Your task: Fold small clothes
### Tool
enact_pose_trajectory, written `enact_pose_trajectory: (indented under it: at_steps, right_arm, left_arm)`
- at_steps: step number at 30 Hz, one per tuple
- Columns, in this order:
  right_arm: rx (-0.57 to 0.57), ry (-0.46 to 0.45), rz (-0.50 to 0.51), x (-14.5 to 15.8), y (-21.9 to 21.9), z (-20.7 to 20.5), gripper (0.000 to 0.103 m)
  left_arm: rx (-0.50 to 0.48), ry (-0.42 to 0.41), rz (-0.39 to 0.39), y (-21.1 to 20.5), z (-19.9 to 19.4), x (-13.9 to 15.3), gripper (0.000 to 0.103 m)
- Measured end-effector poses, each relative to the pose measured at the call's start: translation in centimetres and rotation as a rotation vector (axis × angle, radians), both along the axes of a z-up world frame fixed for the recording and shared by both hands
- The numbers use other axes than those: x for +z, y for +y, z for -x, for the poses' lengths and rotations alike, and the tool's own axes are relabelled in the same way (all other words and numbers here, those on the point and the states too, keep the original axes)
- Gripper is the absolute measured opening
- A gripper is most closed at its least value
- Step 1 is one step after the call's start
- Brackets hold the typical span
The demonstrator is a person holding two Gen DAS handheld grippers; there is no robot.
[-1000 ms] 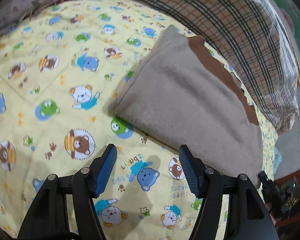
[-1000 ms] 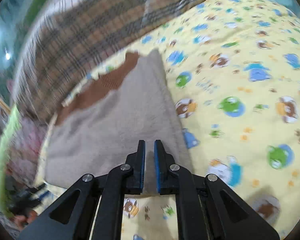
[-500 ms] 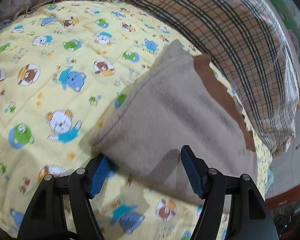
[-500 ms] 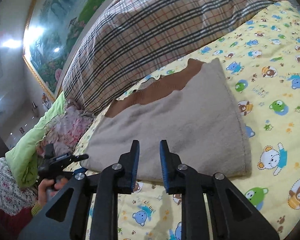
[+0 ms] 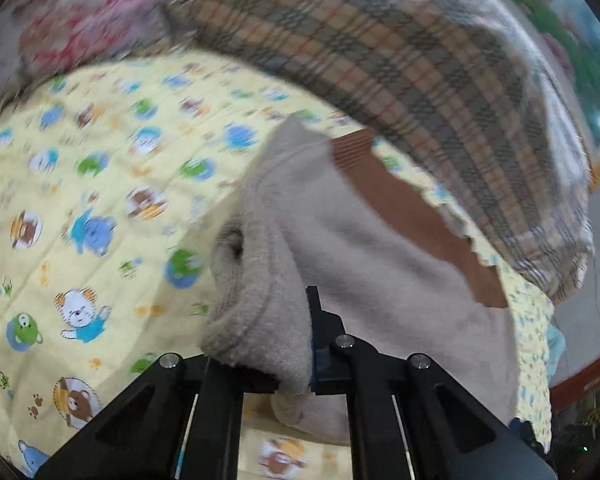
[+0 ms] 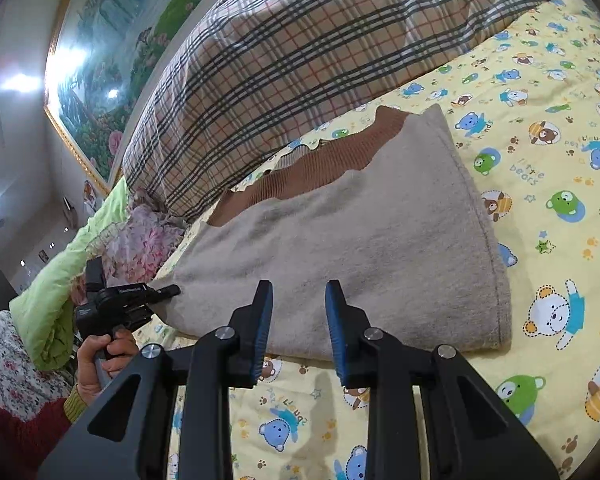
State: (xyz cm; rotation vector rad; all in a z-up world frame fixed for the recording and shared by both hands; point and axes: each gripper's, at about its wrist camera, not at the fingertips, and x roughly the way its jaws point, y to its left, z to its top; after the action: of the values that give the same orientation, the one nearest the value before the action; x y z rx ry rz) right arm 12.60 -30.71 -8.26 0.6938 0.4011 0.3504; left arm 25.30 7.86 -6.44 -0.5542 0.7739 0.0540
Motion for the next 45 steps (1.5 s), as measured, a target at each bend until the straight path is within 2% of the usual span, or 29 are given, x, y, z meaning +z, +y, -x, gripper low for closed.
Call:
enact_pose_trajectory:
  at_steps: [4,7,10,12,13,14,15,16,18,22,24,28,30,31,32,33,34,35,37,39,41,45]
  right_arm:
    - [-0.015,-0.01,-0.036,-0.2,-0.6,0.2,0.029]
    - [-0.016,-0.004,-0.077,0.1,-1.3,0.1,0.029]
    - [-0.013,-0.017,-0.161,0.8,-2.6,-0.3,0.029]
    - [0.0,-0.007,-0.203,1.5,-3.6,-1.3,0.031]
    - [0.005,0.001,-0.209,1.9,-3.9,-1.8,0.048]
    - [0.03,0.008,-0.226,2.3,-4.3,-2.8,0.073]
    - [0.046,0.014,-0.234,2.4,-4.5,-3.5,0.083]
    - [0.06,0.023,-0.239,2.6,-4.6,-4.3,0.088]
    - [0.098,0.044,-0.223,3.0,-4.4,-6.1,0.088]
    - [0.174,0.1,-0.154,3.4,-2.7,-10.1,0.088]
    - [0.214,0.11,-0.163,3.4,-2.0,-12.0,0.088]
    - [0.282,0.127,-0.144,4.0,0.1,-15.3,0.087]
    - [0.303,0.159,-0.133,4.2,1.2,-17.2,0.081]
    - [0.319,0.172,-0.141,4.2,1.7,-18.3,0.074]
    - [0.327,0.193,-0.141,4.2,2.0,-19.2,0.06]
    - [0.323,0.215,-0.132,4.2,2.4,-20.1,0.053]
    - [0.316,0.245,-0.121,4.1,2.6,-20.9,0.032]
    - [0.311,0.276,-0.115,3.9,2.7,-21.6,0.017]
    - [0.301,0.286,-0.091,4.6,2.8,-21.7,0.017]
    - [0.309,0.22,-0.049,6.5,2.3,-20.5,0.016]
    - [0.314,0.145,-0.049,8.6,0.9,-18.7,0.016]
    - [0.25,0.107,0.024,10.6,-3.3,-16.0,0.016]
  left_arm:
    - [-0.127,-0.095,-0.003,-3.7,0.2,3.6,0.006]
    - [-0.286,-0.146,-0.001,-8.7,-0.1,5.5,0.006]
    - [-0.415,-0.147,0.009,-13.2,-0.3,5.3,0.006]
    - [-0.498,-0.117,-0.018,-16.4,-0.9,4.0,0.006]
    - [-0.528,-0.092,-0.031,-17.8,-1.3,2.8,0.006]
    - [-0.546,-0.071,-0.037,-18.6,-1.6,1.9,0.006]
    - [-0.561,-0.046,-0.041,-19.2,-1.9,0.9,0.007]
    - [-0.566,-0.005,-0.041,-19.8,-2.4,-0.5,0.007]
    - [-0.564,0.017,-0.021,-19.8,-3.0,-1.7,0.006]
    - [-0.562,0.003,0.023,-19.2,-3.0,-1.7,0.007]
    - [-0.558,-0.003,0.055,-18.5,-2.9,-1.3,0.007]
    - [-0.551,-0.023,0.111,-16.9,-2.3,-0.7,0.007]
    - [-0.553,-0.022,0.124,-17.1,-2.3,-0.5,0.007]
    - [-0.554,-0.02,0.118,-17.1,-2.2,-0.5,0.007]
    - [-0.555,-0.019,0.106,-17.2,-2.2,-0.4,0.007]
    - [-0.555,-0.019,0.098,-17.0,-2.0,-0.3,0.007]
    - [-0.554,-0.015,0.091,-17.1,-1.9,-0.3,0.007]
    - [-0.555,-0.012,0.09,-17.2,-2.0,-0.1,0.007]
    - [-0.557,-0.024,0.086,-17.6,-1.8,0.6,0.007]
    - [-0.58,-0.048,0.091,-18.3,-1.3,1.6,0.007]
    - [-0.625,-0.08,0.099,-20.1,-1.0,2.8,0.007]
    - [-0.688,-0.101,0.104,-24.0,-1.2,3.0,0.008]
